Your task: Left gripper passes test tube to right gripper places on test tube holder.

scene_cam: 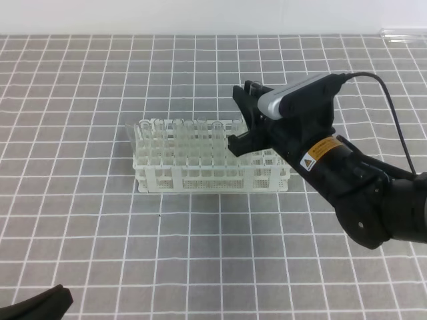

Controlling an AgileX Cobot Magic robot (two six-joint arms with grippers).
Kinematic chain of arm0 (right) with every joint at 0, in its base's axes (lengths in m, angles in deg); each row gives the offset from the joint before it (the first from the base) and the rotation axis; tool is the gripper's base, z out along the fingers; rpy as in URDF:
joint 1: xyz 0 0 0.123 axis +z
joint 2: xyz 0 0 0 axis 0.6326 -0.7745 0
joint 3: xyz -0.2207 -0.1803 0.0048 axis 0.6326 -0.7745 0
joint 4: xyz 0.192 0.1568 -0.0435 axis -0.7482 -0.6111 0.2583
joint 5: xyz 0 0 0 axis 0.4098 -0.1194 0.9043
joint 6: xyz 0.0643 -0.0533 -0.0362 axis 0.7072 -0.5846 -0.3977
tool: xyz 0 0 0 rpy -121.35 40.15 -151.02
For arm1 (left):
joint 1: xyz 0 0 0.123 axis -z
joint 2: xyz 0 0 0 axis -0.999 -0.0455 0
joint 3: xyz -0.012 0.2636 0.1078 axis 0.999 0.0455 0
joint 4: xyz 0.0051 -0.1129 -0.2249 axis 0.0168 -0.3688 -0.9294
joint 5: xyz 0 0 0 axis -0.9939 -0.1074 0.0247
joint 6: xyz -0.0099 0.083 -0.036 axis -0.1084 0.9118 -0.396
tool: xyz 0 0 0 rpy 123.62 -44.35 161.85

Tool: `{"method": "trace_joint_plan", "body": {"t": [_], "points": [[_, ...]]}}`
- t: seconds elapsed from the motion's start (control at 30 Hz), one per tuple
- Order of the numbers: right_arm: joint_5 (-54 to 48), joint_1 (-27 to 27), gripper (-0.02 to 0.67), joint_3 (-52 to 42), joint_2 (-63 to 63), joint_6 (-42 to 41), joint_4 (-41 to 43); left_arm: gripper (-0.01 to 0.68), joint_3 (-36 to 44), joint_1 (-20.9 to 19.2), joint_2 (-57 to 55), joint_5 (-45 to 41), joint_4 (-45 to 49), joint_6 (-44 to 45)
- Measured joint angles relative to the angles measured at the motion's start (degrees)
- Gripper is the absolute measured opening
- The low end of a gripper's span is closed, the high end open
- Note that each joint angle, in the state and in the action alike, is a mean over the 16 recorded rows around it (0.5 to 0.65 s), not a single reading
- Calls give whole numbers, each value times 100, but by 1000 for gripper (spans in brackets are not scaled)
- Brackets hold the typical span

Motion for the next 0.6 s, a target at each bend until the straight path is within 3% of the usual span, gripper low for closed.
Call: {"method": "trace_joint_plan", "body": {"t": [0.6], "points": [[154, 0, 89, 32, -74, -125, 0, 0, 5, 0, 0, 1, 2, 0]]}}
